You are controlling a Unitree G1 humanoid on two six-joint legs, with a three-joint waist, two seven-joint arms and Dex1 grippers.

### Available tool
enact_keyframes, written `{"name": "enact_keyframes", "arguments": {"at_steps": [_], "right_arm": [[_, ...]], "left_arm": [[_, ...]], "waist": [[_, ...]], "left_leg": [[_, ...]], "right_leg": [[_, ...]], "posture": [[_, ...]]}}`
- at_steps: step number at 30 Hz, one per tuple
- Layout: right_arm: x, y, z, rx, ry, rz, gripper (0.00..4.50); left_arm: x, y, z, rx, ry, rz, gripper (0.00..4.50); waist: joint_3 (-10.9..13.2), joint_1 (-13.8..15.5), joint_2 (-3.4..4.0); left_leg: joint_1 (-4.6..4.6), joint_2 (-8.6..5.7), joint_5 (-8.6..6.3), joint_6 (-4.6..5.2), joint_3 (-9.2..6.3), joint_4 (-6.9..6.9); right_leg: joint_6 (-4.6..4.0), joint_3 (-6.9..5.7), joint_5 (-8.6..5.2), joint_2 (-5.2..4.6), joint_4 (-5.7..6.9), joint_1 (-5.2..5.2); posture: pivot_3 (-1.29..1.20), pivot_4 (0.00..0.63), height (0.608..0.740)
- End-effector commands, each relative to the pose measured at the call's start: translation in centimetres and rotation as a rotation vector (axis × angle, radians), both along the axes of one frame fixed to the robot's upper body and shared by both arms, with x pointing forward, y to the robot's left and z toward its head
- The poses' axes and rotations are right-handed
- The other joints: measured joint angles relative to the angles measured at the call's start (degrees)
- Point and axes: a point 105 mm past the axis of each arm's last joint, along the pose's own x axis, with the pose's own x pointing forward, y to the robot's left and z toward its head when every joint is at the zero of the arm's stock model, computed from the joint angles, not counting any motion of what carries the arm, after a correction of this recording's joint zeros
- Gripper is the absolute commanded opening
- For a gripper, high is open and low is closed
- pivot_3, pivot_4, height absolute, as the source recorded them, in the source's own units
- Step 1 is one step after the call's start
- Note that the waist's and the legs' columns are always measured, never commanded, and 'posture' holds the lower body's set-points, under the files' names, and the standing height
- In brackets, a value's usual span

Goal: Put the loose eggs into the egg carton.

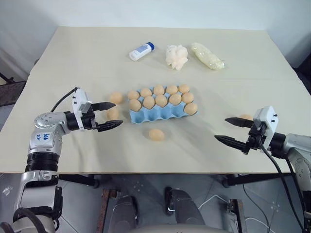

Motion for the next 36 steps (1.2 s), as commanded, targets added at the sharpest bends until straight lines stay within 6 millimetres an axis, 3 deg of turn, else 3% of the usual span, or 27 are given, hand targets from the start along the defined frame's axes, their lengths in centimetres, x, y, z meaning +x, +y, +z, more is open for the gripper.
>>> {"name": "enact_keyframes", "arguments": {"at_steps": [1,12,16,25,29,36], "right_arm": [[0.1,-0.7,1.7,-0.011,-0.063,-0.021,4.50],[-0.1,-0.3,2.1,0.008,-0.081,-0.055,4.50],[-1.7,-0.6,2.4,0.025,-0.078,-0.107,4.50],[-5.4,-3.4,1.7,0.062,-0.063,-0.338,4.50],[-4.0,-5.5,1.4,0.083,-0.107,-0.508,4.50],[-0.3,-7.1,1.7,0.036,-0.196,-0.623,4.50]], "left_arm": [[0.4,0.0,2.0,-0.019,-0.078,0.010,4.49],[0.8,-0.2,2.4,-0.004,-0.130,0.051,4.49],[0.3,-0.1,2.3,-0.015,-0.092,0.010,4.49],[-1.1,0.8,2.8,-0.128,-0.111,-0.071,4.49],[-2.2,0.8,3.0,-0.191,-0.130,-0.154,4.49],[-3.5,1.8,2.6,-0.196,-0.159,-0.173,4.49]], "waist": [[0.0,0.0,0.00],[0.0,0.0,0.00],[0.0,0.2,0.00],[0.0,0.0,-0.01],[0.0,-0.3,-0.01],[0.0,-0.2,0.00]], "left_leg": [[0.00,0.00,0.00,0.00,0.00,0.00],[0.00,0.00,0.00,0.00,-0.01,0.00],[-0.01,0.00,0.00,-0.01,-0.03,-0.05],[0.03,0.00,-0.03,0.02,-0.05,0.00],[0.21,0.02,-0.02,0.04,-0.03,0.00],[0.21,0.00,0.04,0.13,0.00,-0.01]], "right_leg": [[0.00,0.00,0.00,0.00,0.00,0.00],[0.00,0.00,0.00,0.00,0.00,0.00],[0.00,-0.01,0.00,0.00,-0.01,0.00],[0.01,-0.04,0.00,0.00,-0.13,0.13],[-0.01,-0.01,-0.01,0.00,-0.24,0.32],[-0.05,0.05,0.00,-0.01,-0.36,0.35]], "posture": [[0.00,0.150,0.740],[0.00,0.150,0.740],[0.00,0.150,0.740],[0.00,0.150,0.740],[0.00,0.150,0.740],[0.00,0.150,0.740]]}}
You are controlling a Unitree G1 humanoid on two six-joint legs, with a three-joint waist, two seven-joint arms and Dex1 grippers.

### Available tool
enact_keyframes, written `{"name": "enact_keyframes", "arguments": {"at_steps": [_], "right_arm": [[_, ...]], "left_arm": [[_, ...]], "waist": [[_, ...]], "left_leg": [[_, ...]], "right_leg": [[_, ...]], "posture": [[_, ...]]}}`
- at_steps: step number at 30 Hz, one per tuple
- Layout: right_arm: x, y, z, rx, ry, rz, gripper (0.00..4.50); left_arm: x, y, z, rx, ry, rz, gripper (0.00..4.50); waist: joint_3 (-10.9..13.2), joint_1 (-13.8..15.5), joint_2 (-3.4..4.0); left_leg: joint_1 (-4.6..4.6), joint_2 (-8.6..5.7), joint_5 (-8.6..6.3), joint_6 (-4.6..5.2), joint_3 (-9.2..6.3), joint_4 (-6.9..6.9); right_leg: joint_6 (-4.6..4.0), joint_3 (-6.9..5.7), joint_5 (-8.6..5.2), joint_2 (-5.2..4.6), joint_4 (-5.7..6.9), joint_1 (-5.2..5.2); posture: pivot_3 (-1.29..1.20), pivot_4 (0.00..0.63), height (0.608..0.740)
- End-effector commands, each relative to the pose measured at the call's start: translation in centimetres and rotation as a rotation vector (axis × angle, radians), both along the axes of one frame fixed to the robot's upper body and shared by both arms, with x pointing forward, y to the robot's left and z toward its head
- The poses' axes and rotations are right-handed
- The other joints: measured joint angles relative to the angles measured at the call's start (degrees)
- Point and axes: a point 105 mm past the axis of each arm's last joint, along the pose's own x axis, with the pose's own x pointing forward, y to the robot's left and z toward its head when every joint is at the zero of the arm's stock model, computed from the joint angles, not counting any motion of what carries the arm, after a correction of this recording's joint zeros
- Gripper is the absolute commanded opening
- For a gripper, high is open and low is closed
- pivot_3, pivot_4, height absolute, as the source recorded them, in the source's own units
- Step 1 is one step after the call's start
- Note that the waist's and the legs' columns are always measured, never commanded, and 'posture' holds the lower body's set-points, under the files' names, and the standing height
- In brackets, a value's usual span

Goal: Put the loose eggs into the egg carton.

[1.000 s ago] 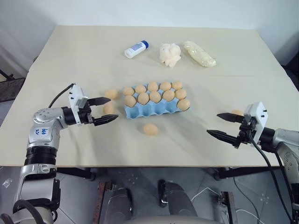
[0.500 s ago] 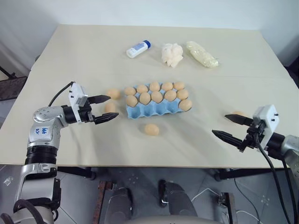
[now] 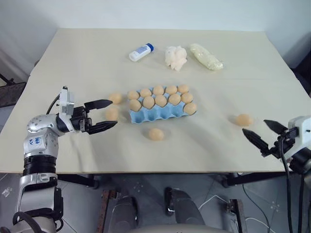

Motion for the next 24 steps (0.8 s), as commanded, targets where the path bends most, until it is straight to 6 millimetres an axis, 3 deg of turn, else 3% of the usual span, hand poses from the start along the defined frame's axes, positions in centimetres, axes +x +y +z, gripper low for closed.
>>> {"name": "enact_keyframes", "arguments": {"at_steps": [1,10,21,24], "right_arm": [[1.6,-0.9,0.3,-0.024,-0.039,-0.056,4.50],[5.9,-1.1,-1.4,-0.003,0.008,-0.083,4.50],[7.0,-0.1,-3.7,-0.001,0.084,-0.063,4.50],[7.2,0.2,-3.8,0.003,0.088,-0.055,3.89]], "left_arm": [[-0.7,0.8,0.7,-0.013,-0.061,0.003,4.49],[-1.2,1.3,0.7,-0.032,-0.098,0.031,4.49],[-1.8,0.8,0.9,-0.066,-0.117,0.013,4.49],[-2.0,0.8,0.7,-0.057,-0.110,-0.001,4.50]], "waist": [[0.0,0.1,0.01],[0.0,0.1,0.04],[0.0,0.0,0.04],[0.0,0.0,0.05]], "left_leg": [[-0.02,0.00,0.00,0.00,0.00,-0.02],[-0.09,0.01,-0.02,-0.01,-0.03,-0.08],[-0.10,0.02,-0.04,-0.01,-0.03,-0.06],[-0.08,0.02,-0.04,-0.01,-0.01,-0.06]], "right_leg": [[0.01,-0.01,0.01,0.00,-0.03,-0.01],[0.04,-0.07,0.02,0.00,-0.05,-0.05],[0.10,-0.07,0.06,-0.01,-0.02,-0.04],[0.10,-0.05,0.06,-0.01,0.00,-0.04]], "posture": [[0.00,0.150,0.740],[0.00,0.150,0.740],[0.00,0.150,0.740],[0.00,0.150,0.740]]}}
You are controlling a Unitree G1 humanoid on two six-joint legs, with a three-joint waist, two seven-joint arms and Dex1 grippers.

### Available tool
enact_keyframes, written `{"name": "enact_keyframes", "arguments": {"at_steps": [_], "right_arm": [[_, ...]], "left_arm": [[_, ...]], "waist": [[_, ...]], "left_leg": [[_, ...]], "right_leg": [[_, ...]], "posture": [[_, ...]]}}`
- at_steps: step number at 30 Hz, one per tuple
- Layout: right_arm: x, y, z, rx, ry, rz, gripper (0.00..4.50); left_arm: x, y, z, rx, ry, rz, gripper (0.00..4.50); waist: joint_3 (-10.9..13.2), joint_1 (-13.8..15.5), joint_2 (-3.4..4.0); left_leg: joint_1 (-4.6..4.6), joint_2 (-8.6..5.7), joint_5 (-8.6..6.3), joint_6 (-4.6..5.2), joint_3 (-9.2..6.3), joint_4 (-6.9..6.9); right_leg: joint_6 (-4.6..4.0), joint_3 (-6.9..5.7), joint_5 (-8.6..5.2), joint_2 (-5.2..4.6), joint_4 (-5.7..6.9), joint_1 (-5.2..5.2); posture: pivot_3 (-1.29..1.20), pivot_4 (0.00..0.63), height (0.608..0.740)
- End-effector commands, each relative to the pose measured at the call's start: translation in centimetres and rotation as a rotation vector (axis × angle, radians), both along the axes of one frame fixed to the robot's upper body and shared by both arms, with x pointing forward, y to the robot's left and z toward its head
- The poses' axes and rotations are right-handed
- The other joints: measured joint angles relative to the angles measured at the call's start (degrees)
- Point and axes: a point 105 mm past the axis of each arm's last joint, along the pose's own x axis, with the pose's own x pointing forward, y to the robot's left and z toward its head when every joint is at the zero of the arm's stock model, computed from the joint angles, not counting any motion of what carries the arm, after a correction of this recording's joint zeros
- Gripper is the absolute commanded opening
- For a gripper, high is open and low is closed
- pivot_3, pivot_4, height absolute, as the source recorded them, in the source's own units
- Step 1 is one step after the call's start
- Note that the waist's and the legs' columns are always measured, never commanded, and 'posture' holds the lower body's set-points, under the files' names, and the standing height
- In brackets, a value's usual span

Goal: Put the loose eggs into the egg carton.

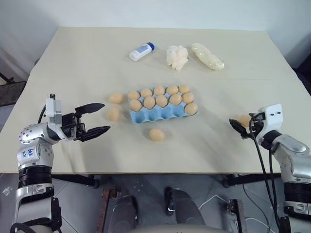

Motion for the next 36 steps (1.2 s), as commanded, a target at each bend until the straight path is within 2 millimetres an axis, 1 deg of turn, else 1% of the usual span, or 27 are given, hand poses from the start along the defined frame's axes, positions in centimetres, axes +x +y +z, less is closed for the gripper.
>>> {"name": "enact_keyframes", "arguments": {"at_steps": [1,4,6,8,12,16,20,22,25,30,33,36], "right_arm": [[0.3,0.1,1.2,-0.010,-0.039,0.004,3.58],[0.3,0.2,1.3,-0.009,-0.043,0.008,2.55],[0.2,0.0,1.7,-0.015,-0.058,-0.003,1.92],[0.1,0.0,2.0,-0.017,-0.065,-0.003,1.69],[0.1,0.6,3.5,-0.027,-0.107,0.012,1.67],[0.1,2.7,5.8,-0.034,-0.164,0.078,1.66],[0.0,7.5,8.8,-0.004,-0.229,0.227,1.65],[-0.1,9.5,9.5,0.007,-0.243,0.287,1.65],[-0.1,12.7,9.7,0.029,-0.235,0.384,1.65],[0.1,16.5,8.8,0.050,-0.212,0.478,1.65],[0.2,17.6,7.9,0.046,-0.189,0.512,1.65],[0.4,18.5,7.4,0.039,-0.181,0.540,1.65]], "left_arm": [[-0.5,0.1,0.5,0.004,-0.031,-0.024,4.50],[-0.7,0.1,0.3,0.017,-0.026,-0.037,4.50],[-1.1,0.3,-0.9,0.090,-0.001,-0.064,4.50],[-1.3,0.5,-1.3,0.111,0.010,-0.073,4.50],[-1.3,0.7,-1.4,0.119,0.021,-0.074,4.50],[-1.2,1.0,-2.0,0.159,0.038,-0.065,4.50],[-1.0,1.5,-3.1,0.223,0.064,-0.050,4.50],[-0.8,1.6,-3.1,0.225,0.058,-0.043,4.50],[-0.5,1.6,-3.1,0.212,0.046,-0.033,4.50],[-0.3,1.5,-3.7,0.186,0.042,-0.019,4.50],[-0.2,1.3,-3.6,0.166,0.029,-0.019,4.50],[-0.2,1.1,-3.7,0.155,0.022,-0.017,4.50]], "waist": [[0.0,0.0,0.01],[0.0,0.0,0.01],[0.0,0.0,0.01],[0.0,-0.1,0.02],[0.0,0.0,0.03],[0.0,0.0,0.06],[0.1,-0.1,0.12],[0.1,-0.1,0.11],[0.1,0.0,0.11],[0.1,0.1,0.11],[0.1,0.2,0.10],[0.1,0.2,0.10]], "left_leg": [[0.00,0.00,0.00,0.00,0.00,0.00],[0.00,0.00,0.00,0.00,-0.01,-0.01],[0.00,0.00,0.00,-0.01,0.00,-0.01],[0.01,0.01,-0.01,-0.02,0.00,-0.02],[0.01,0.01,-0.01,-0.01,-0.01,-0.01],[0.00,0.01,-0.01,-0.01,-0.01,-0.03],[-0.03,0.03,-0.01,-0.02,0.02,-0.04],[-0.04,0.06,-0.01,-0.02,0.01,-0.04],[-0.12,0.06,-0.02,-0.03,0.00,-0.04],[-0.32,0.02,-0.06,0.03,0.03,-0.03],[-0.58,0.01,-0.08,0.05,0.07,0.03],[-0.65,0.01,-0.08,0.05,0.06,0.06]], "right_leg": [[0.00,0.00,0.00,0.00,0.01,0.00],[-0.01,-0.01,0.00,0.01,0.01,0.00],[-0.01,-0.01,0.00,0.00,0.00,0.00],[-0.01,0.00,-0.01,0.00,0.00,-0.01],[-0.02,0.00,-0.01,-0.01,0.01,-0.01],[-0.02,0.01,-0.01,-0.02,0.00,-0.03],[-0.03,0.03,-0.02,-0.01,0.04,-0.13],[-0.07,0.03,-0.04,0.01,0.08,-0.16],[-0.10,-0.01,-0.05,0.00,0.11,-0.24],[-0.09,-0.01,-0.05,-0.04,0.17,-0.45],[-0.08,0.00,-0.04,-0.03,0.28,-0.74],[-0.07,-0.03,-0.04,-0.03,0.29,-0.79]], "posture": [[0.00,0.150,0.740],[0.00,0.150,0.740],[0.00,0.150,0.740],[0.00,0.150,0.740],[0.00,0.150,0.740],[0.00,0.150,0.740],[0.00,0.150,0.740],[0.00,0.150,0.740],[0.00,0.150,0.740],[0.00,0.150,0.740],[0.00,0.150,0.740],[0.00,0.150,0.740]]}}
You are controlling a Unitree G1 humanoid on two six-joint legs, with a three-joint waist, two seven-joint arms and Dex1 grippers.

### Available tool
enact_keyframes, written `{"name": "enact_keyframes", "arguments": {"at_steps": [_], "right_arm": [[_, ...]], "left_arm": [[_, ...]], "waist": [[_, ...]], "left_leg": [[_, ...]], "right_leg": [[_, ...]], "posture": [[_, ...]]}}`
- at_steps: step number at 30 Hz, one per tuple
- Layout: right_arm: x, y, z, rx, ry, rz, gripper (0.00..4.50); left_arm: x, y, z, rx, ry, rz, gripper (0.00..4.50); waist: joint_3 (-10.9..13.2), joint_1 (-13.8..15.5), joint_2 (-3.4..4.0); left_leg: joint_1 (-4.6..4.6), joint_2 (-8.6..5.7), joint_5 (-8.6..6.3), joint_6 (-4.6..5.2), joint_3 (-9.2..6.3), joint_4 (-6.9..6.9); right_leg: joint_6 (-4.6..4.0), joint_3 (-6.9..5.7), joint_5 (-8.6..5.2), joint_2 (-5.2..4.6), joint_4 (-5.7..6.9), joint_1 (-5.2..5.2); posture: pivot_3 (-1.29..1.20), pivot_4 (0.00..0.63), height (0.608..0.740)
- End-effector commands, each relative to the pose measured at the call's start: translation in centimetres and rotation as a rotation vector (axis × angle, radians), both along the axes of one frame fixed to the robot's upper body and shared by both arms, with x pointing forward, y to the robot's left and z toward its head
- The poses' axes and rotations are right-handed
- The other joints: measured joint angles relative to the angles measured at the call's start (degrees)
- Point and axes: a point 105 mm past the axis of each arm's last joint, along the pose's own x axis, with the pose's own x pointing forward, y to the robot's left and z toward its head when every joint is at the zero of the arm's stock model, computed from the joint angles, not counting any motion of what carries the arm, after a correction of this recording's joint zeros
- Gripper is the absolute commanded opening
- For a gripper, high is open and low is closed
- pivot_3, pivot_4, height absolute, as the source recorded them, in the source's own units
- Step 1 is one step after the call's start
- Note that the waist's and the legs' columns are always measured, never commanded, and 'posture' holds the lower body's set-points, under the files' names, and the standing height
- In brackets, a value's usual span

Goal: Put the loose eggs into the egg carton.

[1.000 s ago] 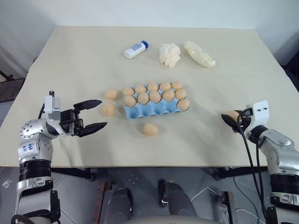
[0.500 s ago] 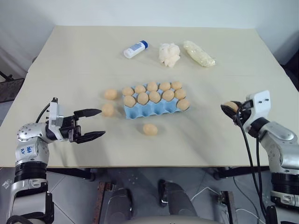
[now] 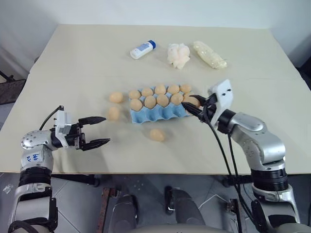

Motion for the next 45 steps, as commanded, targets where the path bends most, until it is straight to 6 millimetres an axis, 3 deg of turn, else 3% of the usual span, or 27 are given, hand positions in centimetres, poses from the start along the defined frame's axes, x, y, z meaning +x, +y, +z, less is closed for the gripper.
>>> {"name": "enact_keyframes", "arguments": {"at_steps": [1,14,22,29,34,40,45], "right_arm": [[0.2,1.3,0.9,0.001,-0.050,0.043,1.65],[2.6,4.2,-0.1,-0.034,-0.057,0.081,1.65],[2.5,3.6,0.4,-0.065,-0.077,0.067,4.32],[1.9,2.1,1.6,-0.085,-0.104,0.044,4.42],[-0.7,0.5,2.8,-0.078,-0.108,0.122,4.42],[-4.4,-1.8,2.9,-0.072,-0.070,0.260,4.42],[-8.5,-4.9,1.1,-0.056,0.027,0.397,4.42]], "left_arm": [[-0.3,-0.2,0.6,-0.012,-0.039,-0.040,4.50],[-0.3,-0.5,0.8,-0.036,-0.054,-0.034,4.50],[-0.3,-0.7,1.3,-0.034,-0.069,-0.036,4.50],[-0.2,-0.9,1.4,-0.037,-0.071,-0.043,4.50],[0.0,-1.1,1.6,-0.042,-0.073,-0.050,4.50],[0.0,-1.2,1.7,-0.057,-0.078,-0.042,4.50],[-0.2,-0.4,1.8,-0.063,-0.086,-0.009,4.50]], "waist": [[0.0,0.0,0.00],[0.0,-0.3,-0.01],[0.0,-0.3,-0.01],[0.0,-0.3,-0.01],[0.0,-0.1,-0.01],[0.0,0.1,-0.02],[0.0,0.1,-0.04]], "left_leg": [[0.00,0.00,0.00,0.00,0.00,0.01],[0.08,0.02,0.02,-0.03,0.03,0.05],[0.10,0.03,0.02,-0.03,0.04,0.07],[0.10,0.03,0.02,-0.03,0.04,0.04],[0.08,0.02,0.02,-0.03,0.03,0.03],[0.08,0.02,0.00,-0.02,0.01,0.02],[0.11,0.01,0.00,-0.02,0.00,0.02]], "right_leg": [[0.00,0.00,0.00,0.00,0.01,0.00],[-0.01,0.02,0.00,0.02,0.14,0.00],[-0.01,0.02,0.00,0.02,0.20,0.00],[-0.01,0.03,0.00,0.02,0.16,-0.01],[-0.01,0.03,0.00,0.01,0.11,0.00],[0.00,0.00,0.00,0.02,0.05,0.03],[0.01,0.00,0.00,0.04,0.04,0.06]], "posture": [[0.00,0.150,0.740],[0.00,0.150,0.740],[0.00,0.150,0.740],[0.00,0.150,0.740],[0.00,0.150,0.740],[0.00,0.150,0.740],[0.00,0.150,0.740]]}}
